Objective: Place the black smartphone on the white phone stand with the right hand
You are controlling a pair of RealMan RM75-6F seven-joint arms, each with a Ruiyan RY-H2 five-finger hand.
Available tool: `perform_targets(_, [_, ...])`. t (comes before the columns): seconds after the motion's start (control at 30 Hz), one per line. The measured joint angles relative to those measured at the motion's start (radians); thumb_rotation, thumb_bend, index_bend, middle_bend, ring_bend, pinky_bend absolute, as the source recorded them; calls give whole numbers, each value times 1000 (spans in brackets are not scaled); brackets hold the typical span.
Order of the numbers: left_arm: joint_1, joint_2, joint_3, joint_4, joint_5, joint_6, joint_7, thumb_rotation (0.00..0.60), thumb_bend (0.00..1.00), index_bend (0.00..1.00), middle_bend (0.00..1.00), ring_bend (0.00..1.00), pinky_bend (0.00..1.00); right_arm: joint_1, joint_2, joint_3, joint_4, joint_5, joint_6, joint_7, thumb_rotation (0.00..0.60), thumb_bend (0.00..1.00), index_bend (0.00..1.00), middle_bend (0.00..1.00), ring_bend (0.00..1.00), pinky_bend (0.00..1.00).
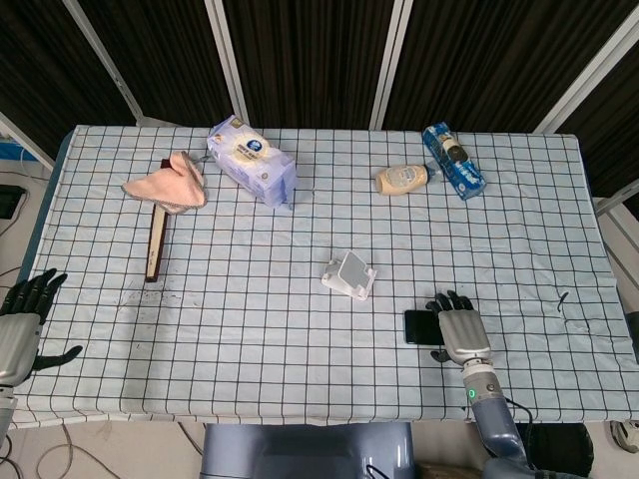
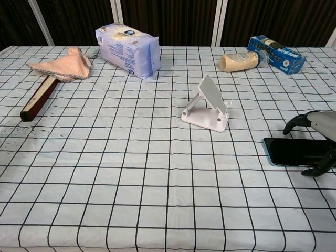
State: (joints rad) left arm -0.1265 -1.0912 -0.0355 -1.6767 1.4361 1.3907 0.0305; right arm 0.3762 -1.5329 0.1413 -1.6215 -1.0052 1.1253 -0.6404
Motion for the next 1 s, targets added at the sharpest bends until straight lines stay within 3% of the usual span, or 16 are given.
perform_targets(0.47, [-1, 1, -1, -1, -4, -2, 1, 600, 0, 0, 0, 0, 0, 32, -5, 0, 14, 88, -3, -25, 600, 267, 287, 176, 91, 136])
perform_targets(0.87, [-1, 1, -1, -1, -6, -1, 0, 600, 0, 0, 0, 0, 0, 46, 2, -19, 15, 136, -6, -30, 600, 449, 345, 224, 96, 136])
perform_targets(1.0, [-1, 1, -1, -1, -6, -1, 0, 600, 0, 0, 0, 0, 0, 48, 3, -24, 15, 142, -7, -22, 600, 534, 423, 301, 189, 136])
